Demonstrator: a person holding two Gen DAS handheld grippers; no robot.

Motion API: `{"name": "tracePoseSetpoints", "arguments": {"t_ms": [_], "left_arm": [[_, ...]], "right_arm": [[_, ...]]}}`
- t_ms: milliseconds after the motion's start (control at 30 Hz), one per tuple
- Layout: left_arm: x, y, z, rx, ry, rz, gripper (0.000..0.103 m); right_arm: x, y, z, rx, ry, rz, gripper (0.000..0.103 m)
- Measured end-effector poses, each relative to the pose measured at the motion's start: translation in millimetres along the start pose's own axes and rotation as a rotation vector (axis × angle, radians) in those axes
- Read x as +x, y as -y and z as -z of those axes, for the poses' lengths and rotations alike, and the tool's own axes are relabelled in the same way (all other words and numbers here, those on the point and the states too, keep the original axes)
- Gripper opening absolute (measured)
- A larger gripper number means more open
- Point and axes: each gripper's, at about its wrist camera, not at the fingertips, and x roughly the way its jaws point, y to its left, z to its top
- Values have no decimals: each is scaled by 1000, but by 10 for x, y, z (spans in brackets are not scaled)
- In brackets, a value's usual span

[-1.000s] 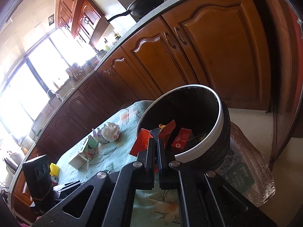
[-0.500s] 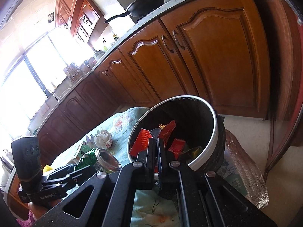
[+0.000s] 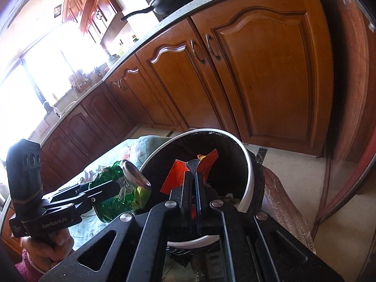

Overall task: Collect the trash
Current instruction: 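Carry the can and snack bag with both grippers over the bin, then open both grippers to drop the can and snack bag into the bin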

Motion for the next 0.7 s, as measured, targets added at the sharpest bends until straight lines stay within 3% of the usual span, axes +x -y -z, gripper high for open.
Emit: {"name": "tracePoseSetpoints", "arguments": {"t_ms": [267,400,433,567,700], "left_arm": [[270,69,-118,-1,-18,-28,48],[343,90,-155,-3,-30,-19,48],[357,88,-161,-6,-30,-17,49],[320,107,-140,-20,-29,-15,56],[222,49,-98,-32,-13,-19,58]], "right_arm": [[136,97,-52,-9,-24,36,2],[177,118,-76,-9,-32,39,9],[179,126,-77,-5,-32,34,12],[162,135,-86,4,-24,23,45],[107,123,-50,11,-13,16,49]]}}
